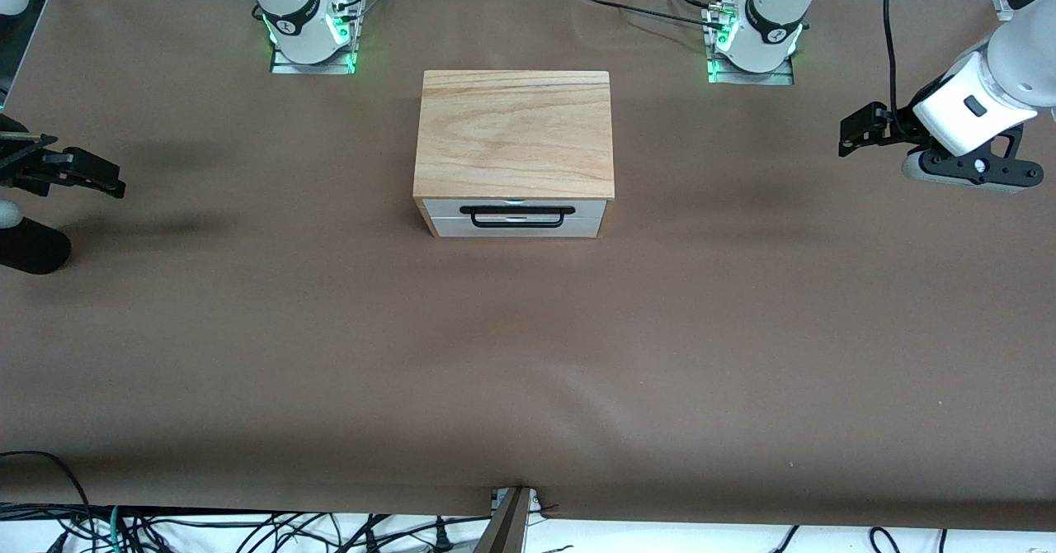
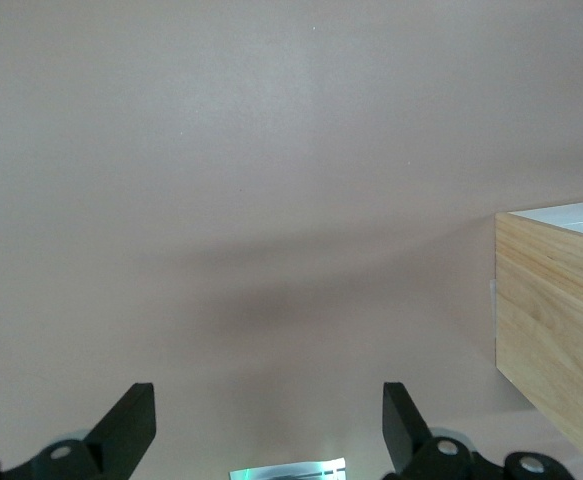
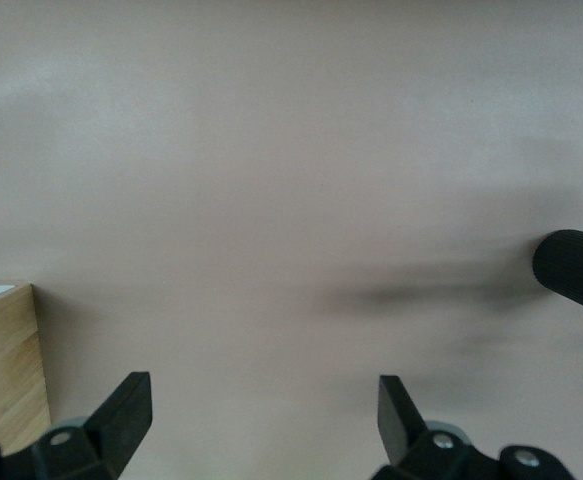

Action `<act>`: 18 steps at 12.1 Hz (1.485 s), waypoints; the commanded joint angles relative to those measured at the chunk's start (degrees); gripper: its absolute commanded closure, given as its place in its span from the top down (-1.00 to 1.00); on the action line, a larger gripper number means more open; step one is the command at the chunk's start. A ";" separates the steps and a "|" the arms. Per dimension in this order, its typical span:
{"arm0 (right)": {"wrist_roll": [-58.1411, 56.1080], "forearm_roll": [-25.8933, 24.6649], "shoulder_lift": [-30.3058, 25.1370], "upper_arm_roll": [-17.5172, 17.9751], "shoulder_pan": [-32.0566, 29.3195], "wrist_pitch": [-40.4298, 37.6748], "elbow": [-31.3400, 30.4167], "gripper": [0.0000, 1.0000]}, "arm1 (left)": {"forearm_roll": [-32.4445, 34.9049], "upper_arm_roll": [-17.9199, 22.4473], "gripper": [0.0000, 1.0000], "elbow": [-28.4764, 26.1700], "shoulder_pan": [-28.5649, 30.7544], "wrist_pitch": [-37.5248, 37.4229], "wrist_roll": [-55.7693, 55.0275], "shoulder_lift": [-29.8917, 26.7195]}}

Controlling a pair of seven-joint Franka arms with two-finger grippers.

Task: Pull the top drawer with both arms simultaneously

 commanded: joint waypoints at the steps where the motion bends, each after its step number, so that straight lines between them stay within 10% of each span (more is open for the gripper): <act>1: 0.62 -0.53 0.62 -0.03 0.30 -0.61 1.71 1.00 | 1.82 -0.01 1.00 2.04 -0.09 -1.50 0.90 0.74; 18: 0.71 -0.53 0.62 -0.03 0.30 -0.78 1.71 1.00 | 1.82 0.16 1.00 2.04 -0.01 -1.33 0.90 1.62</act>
